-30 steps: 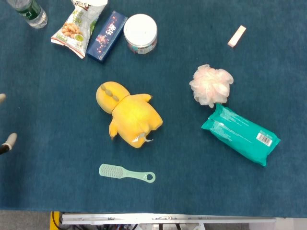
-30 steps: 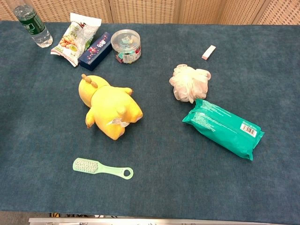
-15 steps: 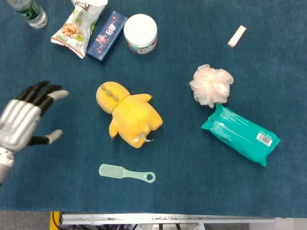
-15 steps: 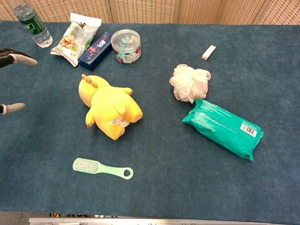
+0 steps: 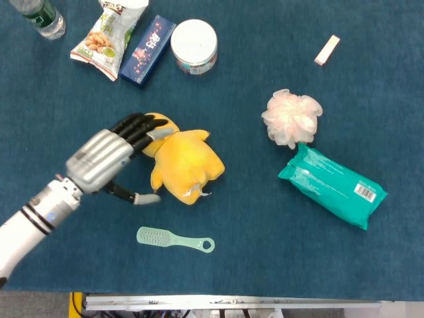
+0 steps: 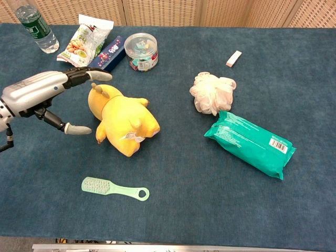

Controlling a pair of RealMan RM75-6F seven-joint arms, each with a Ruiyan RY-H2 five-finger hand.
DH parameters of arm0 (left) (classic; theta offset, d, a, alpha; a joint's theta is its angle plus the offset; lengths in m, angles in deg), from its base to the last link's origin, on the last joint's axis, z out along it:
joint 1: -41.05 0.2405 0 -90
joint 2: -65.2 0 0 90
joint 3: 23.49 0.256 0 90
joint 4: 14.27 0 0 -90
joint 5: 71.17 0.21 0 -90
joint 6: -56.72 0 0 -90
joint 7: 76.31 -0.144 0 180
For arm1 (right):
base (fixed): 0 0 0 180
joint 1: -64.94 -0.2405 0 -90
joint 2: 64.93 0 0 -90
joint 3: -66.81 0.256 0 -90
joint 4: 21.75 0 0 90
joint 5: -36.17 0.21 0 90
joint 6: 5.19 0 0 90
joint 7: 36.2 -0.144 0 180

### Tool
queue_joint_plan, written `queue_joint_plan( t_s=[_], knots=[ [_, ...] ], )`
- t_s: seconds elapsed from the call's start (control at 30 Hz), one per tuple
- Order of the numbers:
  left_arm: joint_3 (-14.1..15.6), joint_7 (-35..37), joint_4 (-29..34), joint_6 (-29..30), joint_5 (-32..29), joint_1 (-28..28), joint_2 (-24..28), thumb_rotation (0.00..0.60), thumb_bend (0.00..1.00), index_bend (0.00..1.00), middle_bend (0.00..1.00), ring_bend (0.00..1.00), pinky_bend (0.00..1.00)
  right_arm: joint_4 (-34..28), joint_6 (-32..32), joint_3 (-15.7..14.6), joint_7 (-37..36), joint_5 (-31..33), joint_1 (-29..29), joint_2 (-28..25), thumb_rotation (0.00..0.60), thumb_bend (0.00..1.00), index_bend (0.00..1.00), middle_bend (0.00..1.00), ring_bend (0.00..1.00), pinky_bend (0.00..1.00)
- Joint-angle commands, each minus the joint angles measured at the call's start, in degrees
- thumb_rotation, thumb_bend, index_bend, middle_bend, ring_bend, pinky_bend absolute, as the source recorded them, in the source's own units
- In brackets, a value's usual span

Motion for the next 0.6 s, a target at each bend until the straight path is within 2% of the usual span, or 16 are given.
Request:
queue_joint_plan(
  t_s=[0.03, 0.23, 0.6],
  knots=[
    [0.9, 2.1, -1.6, 0.5, 1.8, -1.4, -2.1, 0.224, 0.05, 0.01, 0.0, 0.0, 0.0, 0.0, -0.2, 0.0, 0.0, 0.3, 0.2, -0.1, 0.6, 0.21, 0.41, 0.37, 0.24, 0.27],
    [2.9, 1.8, -5.2, 2.6, 5.0, -2.2, -5.4, 0.152, 0.03, 0.0, 0.0, 0.0, 0.0, 0.0, 0.1, 0.0, -0.2, 0.6, 0.3, -0.1, 0.6, 0.21, 0.41, 0.37, 0.24, 0.27],
    [4.8, -2.0, -14.6, 7.1, 8.1, -2.3, -12.8, 0.144, 0.02, 0.0, 0.0, 0.0, 0.0, 0.3, 0.3, 0.0, -0.3, 0.9, 0.4, 0.1, 0.6, 0.21, 0.41, 0.37, 0.24, 0.27]
  ],
)
